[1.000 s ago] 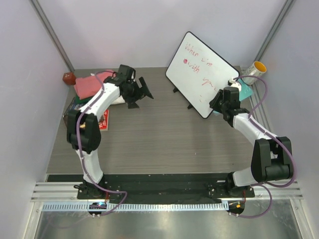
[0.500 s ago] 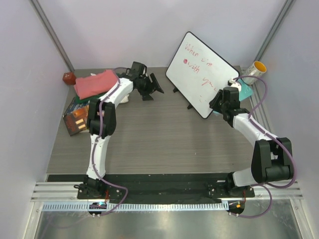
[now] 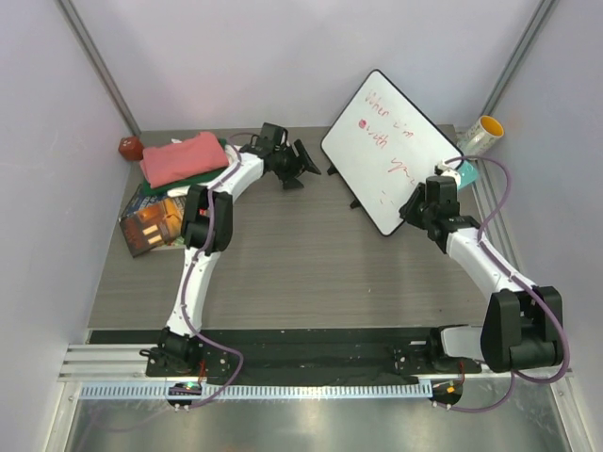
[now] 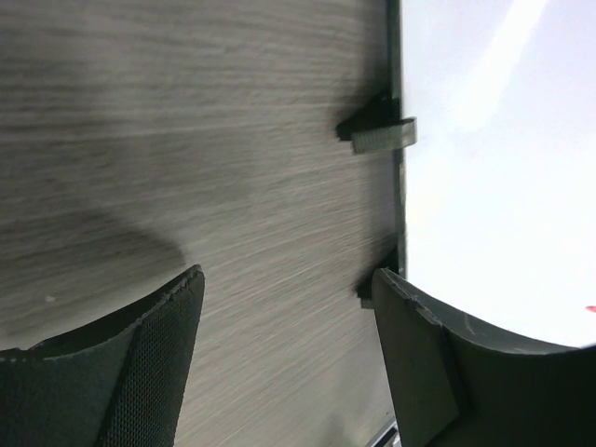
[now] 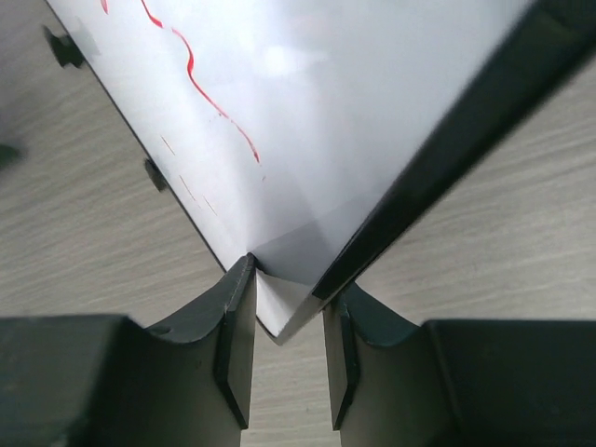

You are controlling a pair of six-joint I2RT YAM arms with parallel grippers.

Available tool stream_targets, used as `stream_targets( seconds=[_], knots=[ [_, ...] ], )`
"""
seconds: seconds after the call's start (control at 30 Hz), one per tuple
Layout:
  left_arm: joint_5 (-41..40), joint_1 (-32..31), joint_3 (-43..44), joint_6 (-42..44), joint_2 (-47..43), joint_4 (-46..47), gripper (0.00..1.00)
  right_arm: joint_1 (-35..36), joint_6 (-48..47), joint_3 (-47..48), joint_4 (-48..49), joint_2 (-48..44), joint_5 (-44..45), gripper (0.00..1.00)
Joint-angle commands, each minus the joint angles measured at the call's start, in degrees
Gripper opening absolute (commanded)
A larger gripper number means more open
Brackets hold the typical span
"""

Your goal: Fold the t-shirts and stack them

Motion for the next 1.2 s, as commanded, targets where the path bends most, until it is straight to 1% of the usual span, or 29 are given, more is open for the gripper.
stream_targets(
  seconds=[0.0,0.13,0.23,0.33,0.47,0.73,1.1,1.17],
  knots=[
    [1.5,-0.4,3.8,-2.1,2.4,5.3,0.73,0.4,-5.6,-4.0,-15.6,-1.3,4.3,0.01],
    [1.3,-1.2,9.2,-2.8,5.7,5.5,0.73,0.6,-4.6,-5.5,-15.5,-2.9,3.8,0.01],
    [1.6,-1.9,12.4,-4.2,8.3,5.6,0.72,0.7,-4.6,-5.4,-15.7,-2.3,2.4,0.01],
    [1.7,-2.6,13.9,-4.7,9.4,5.8,0.72,1.2,-4.8,-4.9,-15.9,-0.9,2.2,0.01],
    [2.0,-3.0,13.6,-4.7,9.2,6.0,0.72,1.4,-4.9,-3.8,-15.5,-0.5,3.4,0.01],
    [2.6,-3.0,10.1,-2.9,6.8,5.7,0.73,1.5,-3.5,-1.6,-13.3,0.0,1.8,0.01],
    [2.8,-3.0,11.1,-3.5,7.9,6.3,0.77,2.2,-2.7,0.3,-12.7,-2.3,2.1,0.01],
    [3.2,-3.0,11.1,-3.4,8.0,6.3,0.77,2.4,-2.8,0.7,-12.7,-2.4,2.6,0.08]
  ],
)
